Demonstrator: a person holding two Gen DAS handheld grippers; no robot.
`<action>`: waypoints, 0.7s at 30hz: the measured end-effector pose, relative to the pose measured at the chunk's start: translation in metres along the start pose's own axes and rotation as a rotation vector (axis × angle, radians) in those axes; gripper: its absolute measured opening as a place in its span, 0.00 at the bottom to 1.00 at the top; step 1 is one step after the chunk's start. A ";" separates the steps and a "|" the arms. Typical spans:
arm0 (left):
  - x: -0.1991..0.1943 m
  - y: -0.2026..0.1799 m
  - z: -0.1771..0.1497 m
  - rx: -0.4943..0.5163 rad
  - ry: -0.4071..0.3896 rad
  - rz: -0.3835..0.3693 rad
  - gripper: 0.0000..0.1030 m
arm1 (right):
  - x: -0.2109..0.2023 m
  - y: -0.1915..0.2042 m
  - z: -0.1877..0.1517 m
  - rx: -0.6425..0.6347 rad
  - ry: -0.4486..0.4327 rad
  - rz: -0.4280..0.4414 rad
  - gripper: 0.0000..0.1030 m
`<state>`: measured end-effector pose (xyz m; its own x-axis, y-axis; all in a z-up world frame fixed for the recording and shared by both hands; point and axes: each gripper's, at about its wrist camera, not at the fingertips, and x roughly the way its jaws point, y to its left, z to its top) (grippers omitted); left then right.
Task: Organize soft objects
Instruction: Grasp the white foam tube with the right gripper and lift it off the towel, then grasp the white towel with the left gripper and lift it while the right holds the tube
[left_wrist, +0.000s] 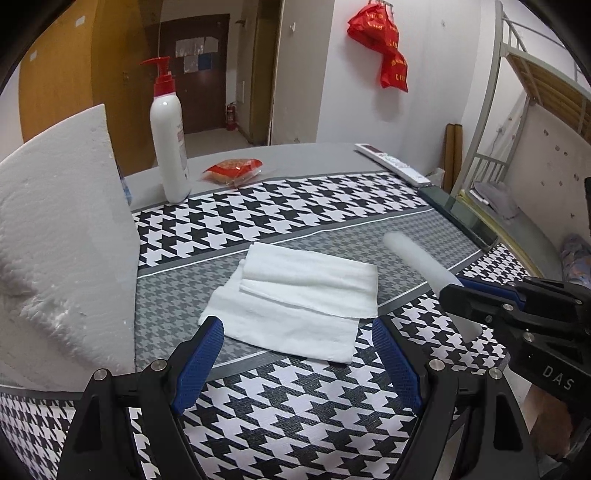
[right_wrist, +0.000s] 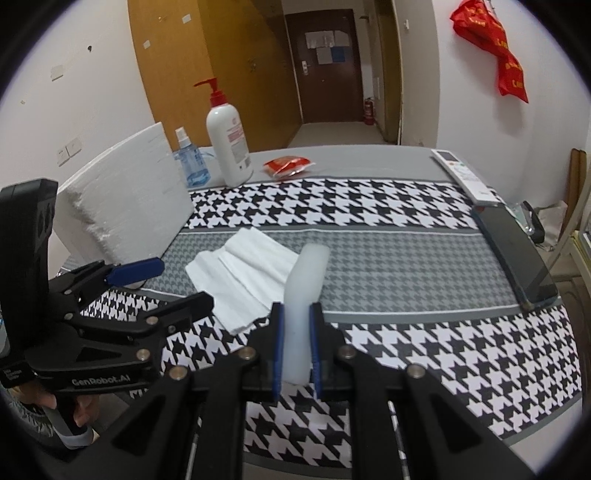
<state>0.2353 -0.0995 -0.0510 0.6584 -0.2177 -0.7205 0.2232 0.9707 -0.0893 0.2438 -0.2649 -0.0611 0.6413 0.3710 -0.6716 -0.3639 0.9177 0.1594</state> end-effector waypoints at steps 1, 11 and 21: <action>0.001 0.000 0.001 -0.004 0.003 -0.001 0.81 | 0.000 -0.001 0.000 0.003 0.000 -0.001 0.15; 0.019 -0.004 0.009 -0.010 0.041 0.038 0.81 | 0.005 -0.013 -0.002 0.034 0.002 -0.004 0.15; 0.038 -0.010 0.014 -0.019 0.093 0.036 0.81 | 0.008 -0.017 0.000 0.038 0.001 -0.004 0.15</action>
<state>0.2683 -0.1185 -0.0679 0.5961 -0.1727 -0.7841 0.1862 0.9797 -0.0742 0.2545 -0.2775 -0.0692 0.6421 0.3669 -0.6731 -0.3355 0.9240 0.1836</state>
